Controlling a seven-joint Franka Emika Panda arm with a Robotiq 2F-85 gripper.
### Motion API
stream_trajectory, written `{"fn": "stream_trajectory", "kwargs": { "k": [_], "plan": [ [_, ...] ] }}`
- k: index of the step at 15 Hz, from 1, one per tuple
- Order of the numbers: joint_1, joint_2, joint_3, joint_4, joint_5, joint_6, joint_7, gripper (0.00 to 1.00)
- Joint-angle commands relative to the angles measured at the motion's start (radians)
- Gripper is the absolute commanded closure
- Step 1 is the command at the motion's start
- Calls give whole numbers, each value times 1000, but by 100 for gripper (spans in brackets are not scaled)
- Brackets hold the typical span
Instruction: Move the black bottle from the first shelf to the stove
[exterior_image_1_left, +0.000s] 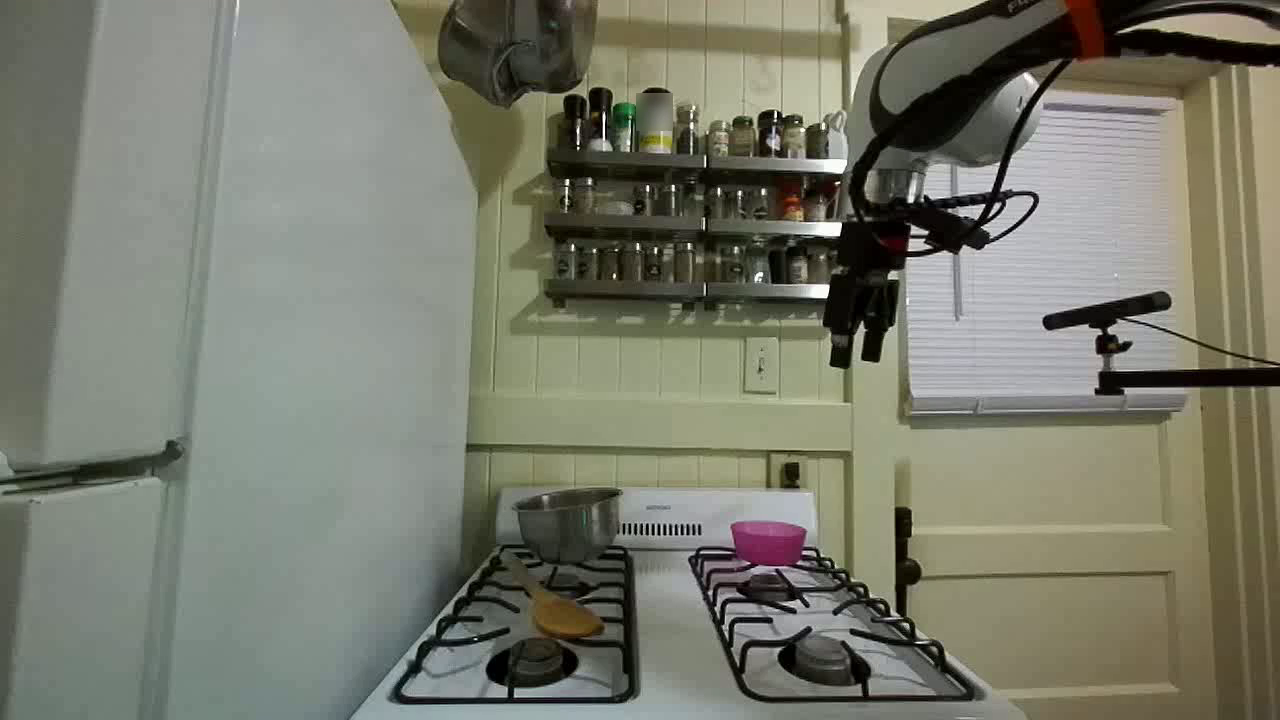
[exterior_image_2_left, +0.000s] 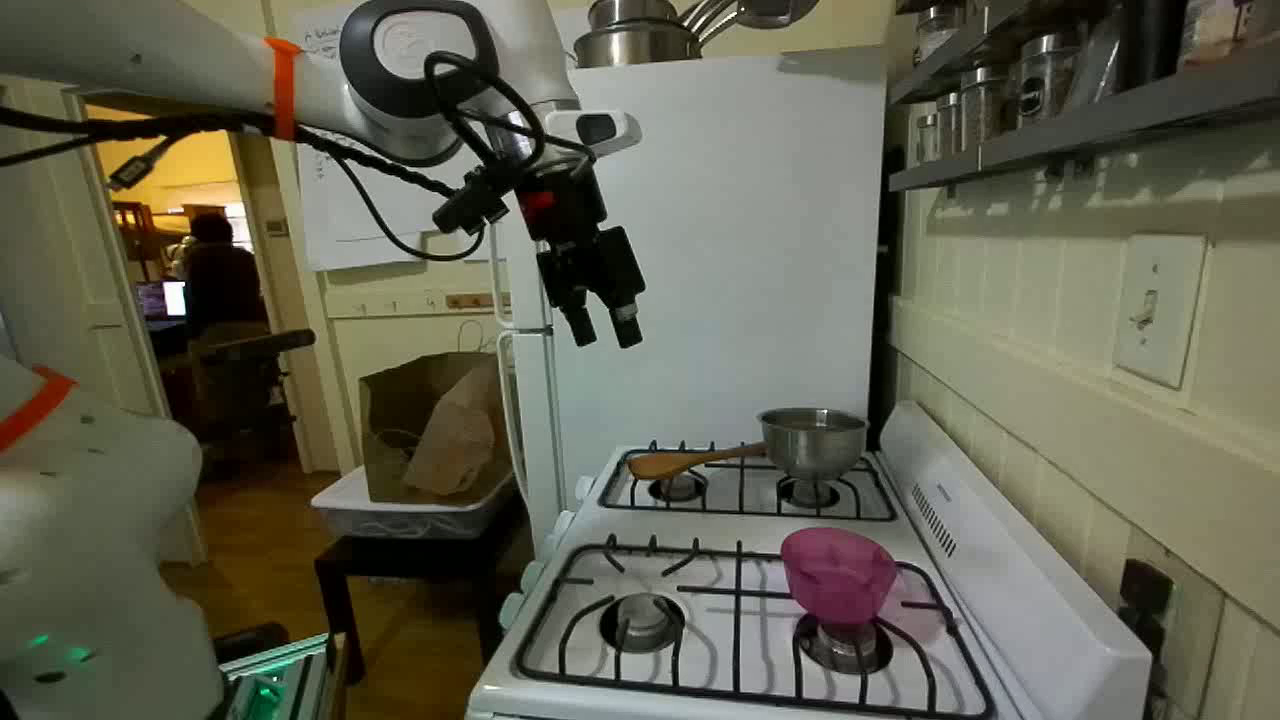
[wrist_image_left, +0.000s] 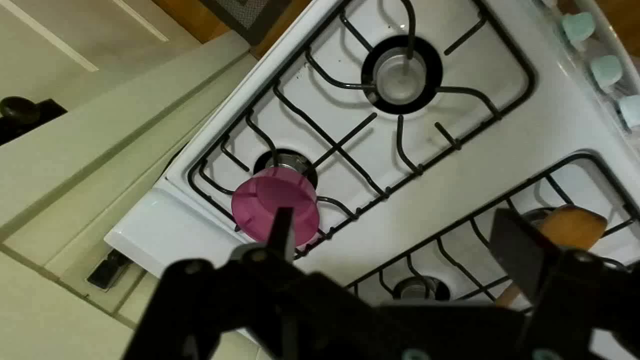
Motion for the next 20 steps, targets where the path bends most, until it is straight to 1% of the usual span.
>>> {"fn": "stream_trajectory", "kwargs": {
  "k": [1, 6, 10, 13, 15, 17, 20],
  "plan": [
    [6, 1, -4, 2, -3, -3, 3, 0],
    [6, 1, -4, 2, -3, -3, 3, 0],
    [-29, 23, -6, 75, -27, 64, 57, 0],
    [-83, 24, 9, 109, -109, 198, 102, 0],
    [-119, 27, 7, 126, -169, 292, 124, 0],
    [-140, 40, -7, 126, -209, 437, 122, 0],
    [-204, 98, -5, 142, -278, 683, 145, 0]
  ]
}}
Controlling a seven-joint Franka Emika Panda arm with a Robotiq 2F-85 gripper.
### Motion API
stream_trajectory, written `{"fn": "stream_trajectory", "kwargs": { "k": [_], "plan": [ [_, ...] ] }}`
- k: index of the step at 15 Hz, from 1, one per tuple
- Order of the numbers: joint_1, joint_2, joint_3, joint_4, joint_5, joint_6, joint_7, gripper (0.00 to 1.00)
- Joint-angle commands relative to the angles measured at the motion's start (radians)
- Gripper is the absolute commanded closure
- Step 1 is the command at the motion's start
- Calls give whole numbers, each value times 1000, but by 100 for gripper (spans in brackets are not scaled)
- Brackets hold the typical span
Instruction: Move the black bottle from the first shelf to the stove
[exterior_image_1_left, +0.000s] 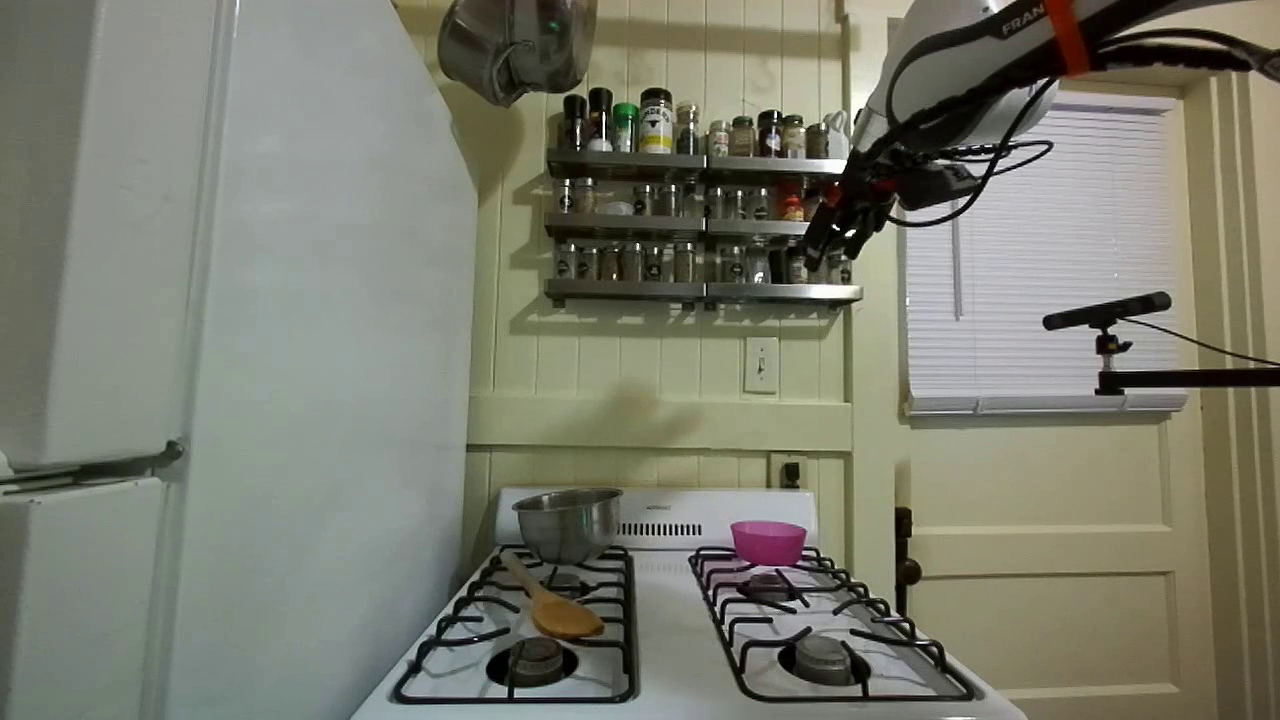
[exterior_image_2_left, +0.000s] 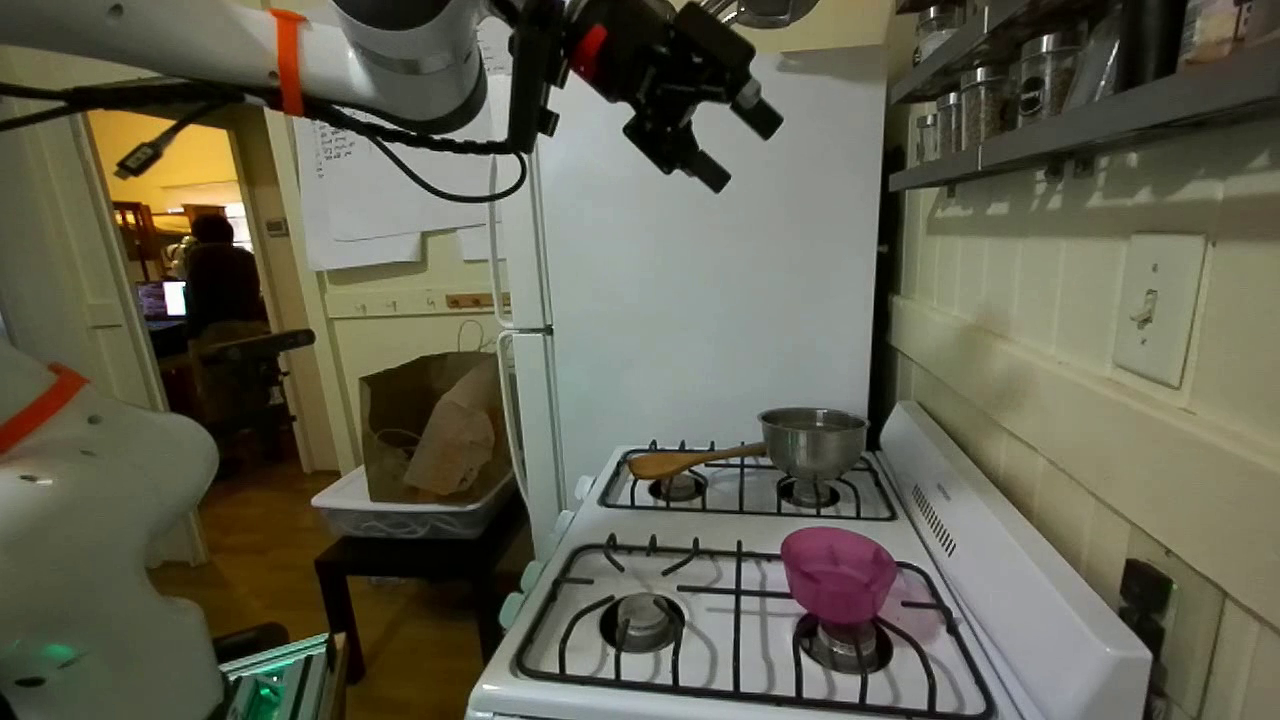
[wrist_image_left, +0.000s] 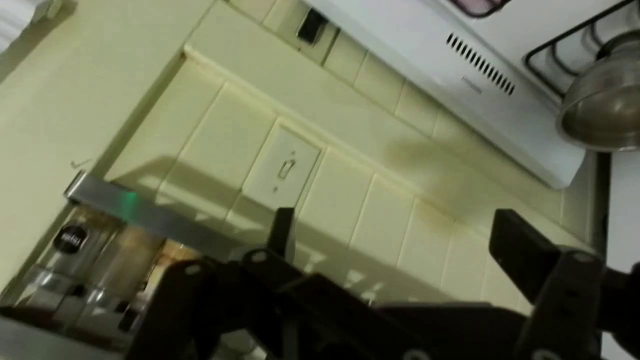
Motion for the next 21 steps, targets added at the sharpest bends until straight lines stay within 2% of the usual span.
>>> {"fn": "stream_trajectory", "kwargs": {
  "k": [1, 2, 3, 4, 6, 10, 13, 17, 21],
  "plan": [
    [-90, 88, 14, 31, -102, 258, 59, 0],
    [-142, 114, 28, 45, -138, 326, 94, 0],
    [-200, 136, 50, 63, -156, 327, 148, 0],
    [-116, 81, 14, 20, -94, 287, 61, 0],
    [-174, 121, 27, 44, -123, 317, 100, 0],
    [-183, 138, 35, 63, -127, 319, 110, 0],
    [-251, 208, 69, 117, -144, 384, 231, 0],
    [-308, 295, 99, 189, -146, 508, 356, 0],
    [-424, 383, 168, 255, -172, 658, 511, 0]
  ]
}}
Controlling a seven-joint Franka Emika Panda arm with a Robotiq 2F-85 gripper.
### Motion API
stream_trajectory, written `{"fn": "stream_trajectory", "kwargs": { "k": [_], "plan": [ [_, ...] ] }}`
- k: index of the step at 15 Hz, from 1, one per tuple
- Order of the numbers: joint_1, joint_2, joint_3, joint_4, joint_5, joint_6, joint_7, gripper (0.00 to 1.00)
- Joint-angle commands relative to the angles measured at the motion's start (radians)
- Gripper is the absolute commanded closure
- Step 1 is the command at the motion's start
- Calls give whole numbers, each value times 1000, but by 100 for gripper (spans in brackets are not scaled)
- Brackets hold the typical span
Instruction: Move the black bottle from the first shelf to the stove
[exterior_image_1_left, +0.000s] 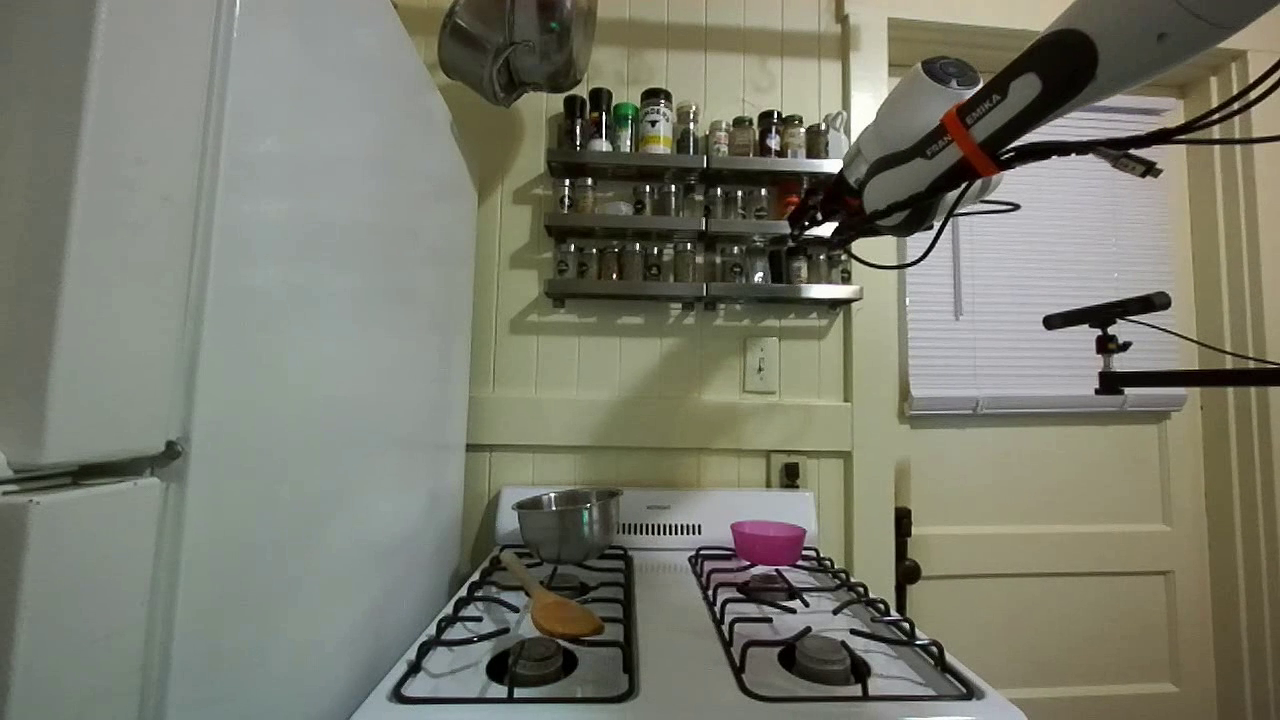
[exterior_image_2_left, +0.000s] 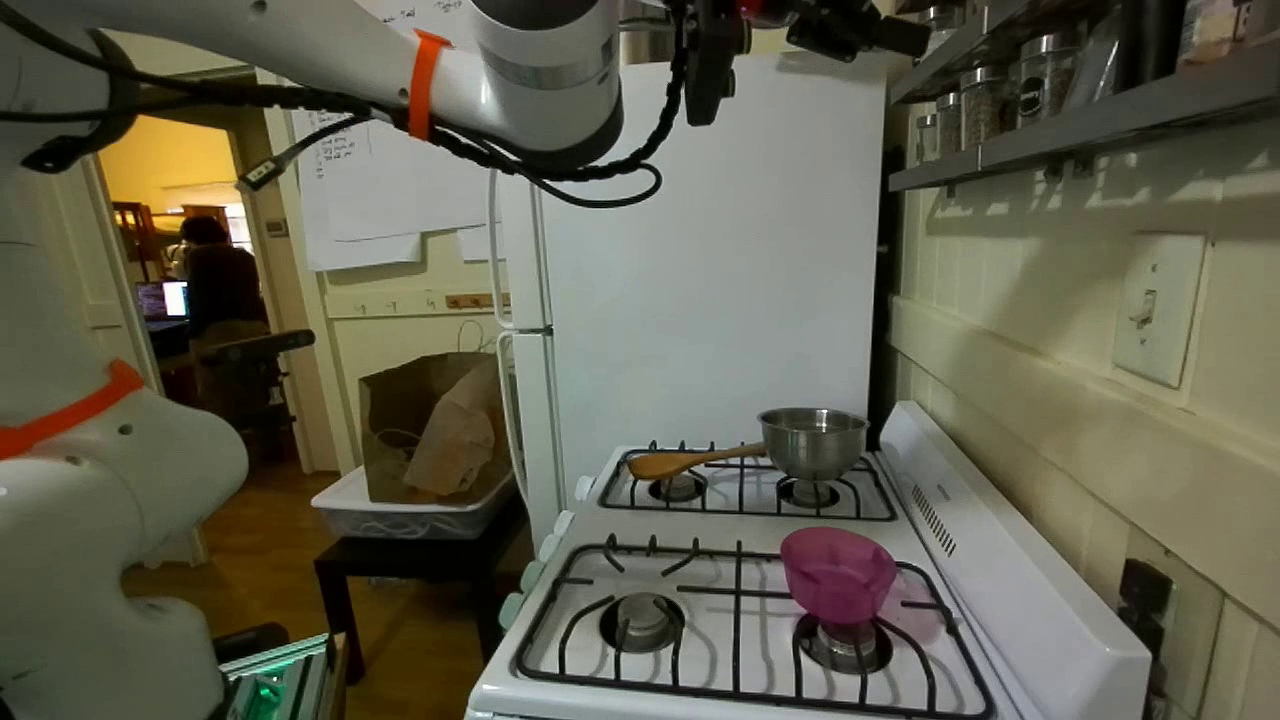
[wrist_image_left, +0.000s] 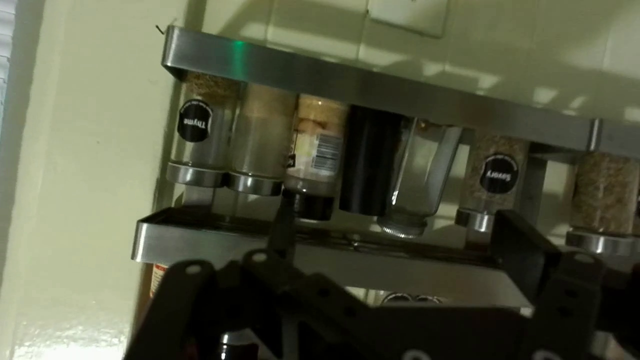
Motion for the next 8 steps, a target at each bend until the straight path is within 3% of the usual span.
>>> {"fn": "stream_trajectory", "kwargs": {
  "k": [1, 4, 8],
  "plan": [
    [-124, 89, 78, 76, -59, 121, 156, 0],
    [-186, 142, 126, 114, -60, 180, 204, 0],
    [-219, 208, 168, 152, -48, 231, 198, 0]
  ]
}}
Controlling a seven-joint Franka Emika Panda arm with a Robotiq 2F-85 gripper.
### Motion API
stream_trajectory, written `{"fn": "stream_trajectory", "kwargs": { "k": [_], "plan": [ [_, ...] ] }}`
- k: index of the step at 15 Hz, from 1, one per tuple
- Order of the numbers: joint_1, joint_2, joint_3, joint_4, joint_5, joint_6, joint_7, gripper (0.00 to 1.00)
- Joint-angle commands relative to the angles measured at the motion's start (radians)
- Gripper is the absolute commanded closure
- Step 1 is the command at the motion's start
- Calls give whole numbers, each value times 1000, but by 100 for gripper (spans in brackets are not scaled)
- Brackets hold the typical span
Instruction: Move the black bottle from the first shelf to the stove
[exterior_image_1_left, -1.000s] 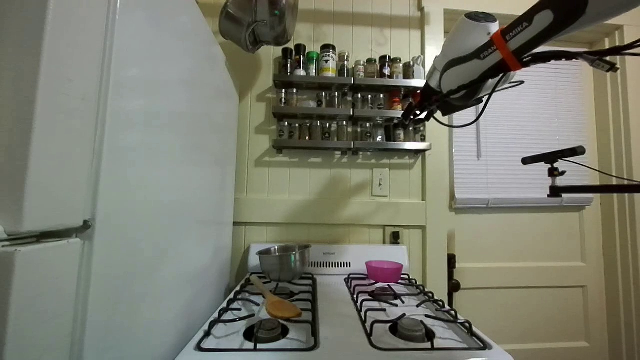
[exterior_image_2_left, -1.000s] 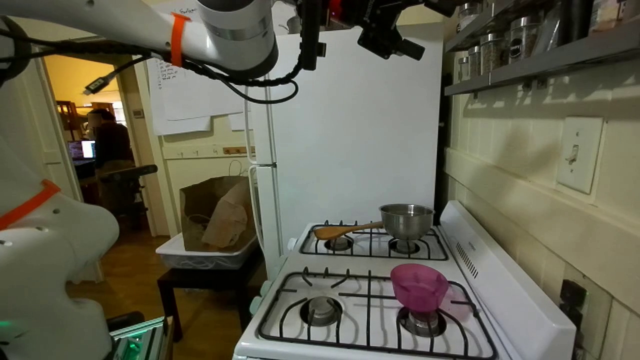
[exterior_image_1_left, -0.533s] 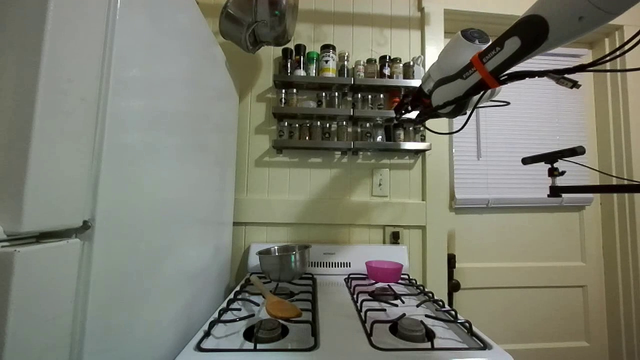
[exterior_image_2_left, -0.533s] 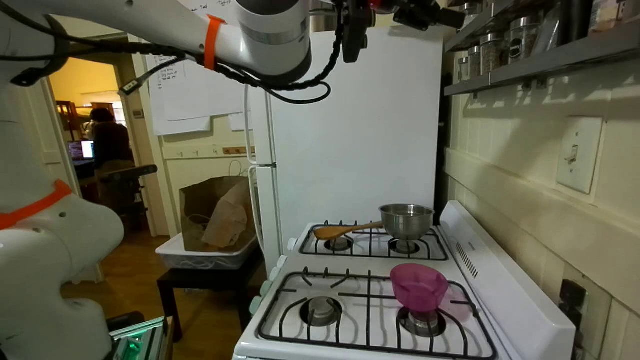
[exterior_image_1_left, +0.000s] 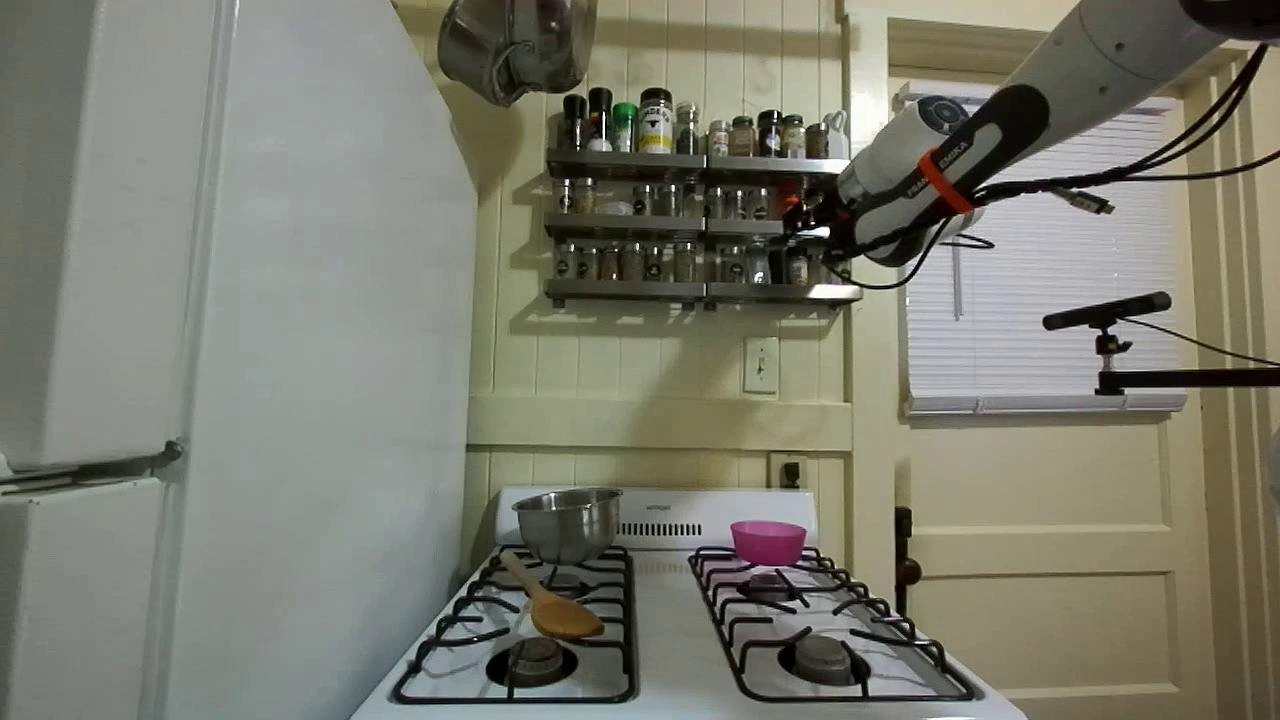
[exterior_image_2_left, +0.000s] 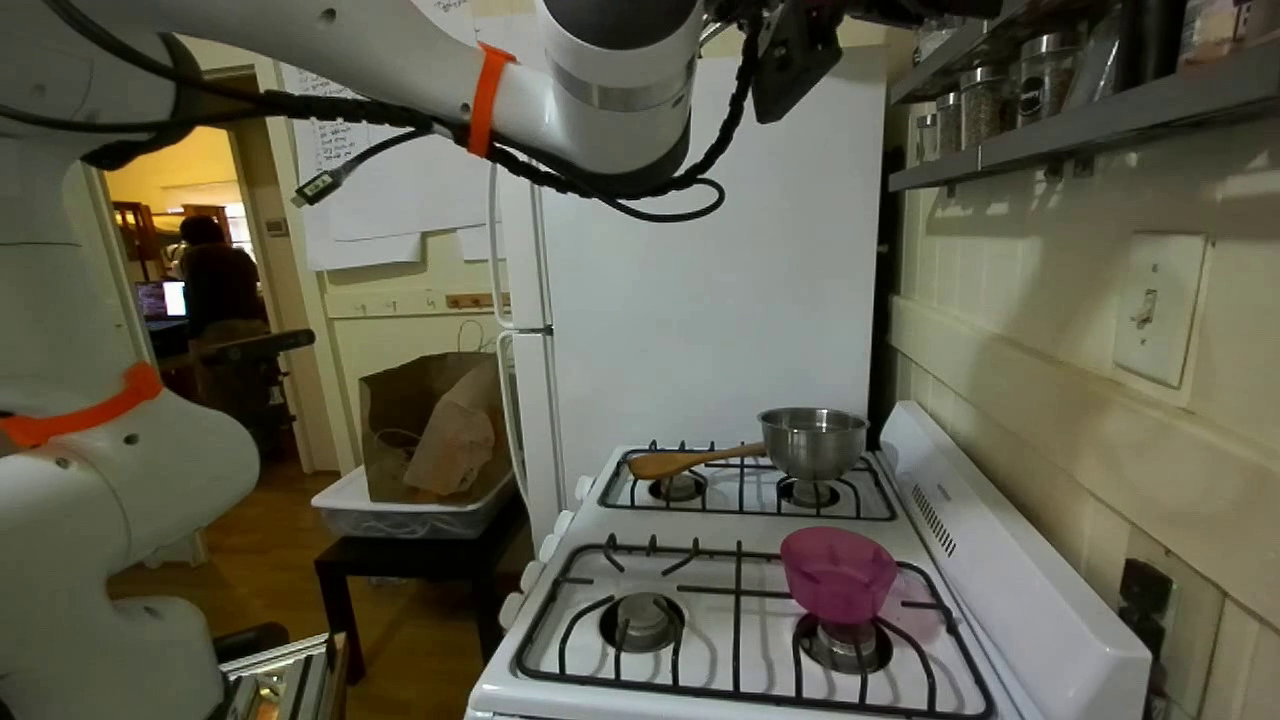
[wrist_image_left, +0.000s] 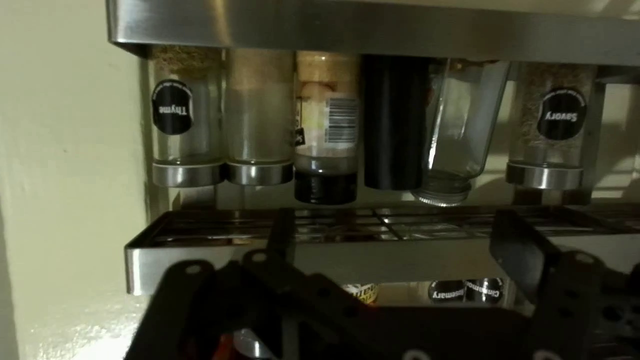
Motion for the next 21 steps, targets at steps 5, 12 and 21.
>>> {"fn": "stream_trajectory", "kwargs": {
  "k": [5, 12, 21],
  "plan": [
    [-45, 125, 53, 90, -30, 53, 18, 0],
    [-28, 106, 40, 68, 0, 24, 2, 0],
    [-22, 195, 33, 169, -17, 45, 10, 6]
  ]
}}
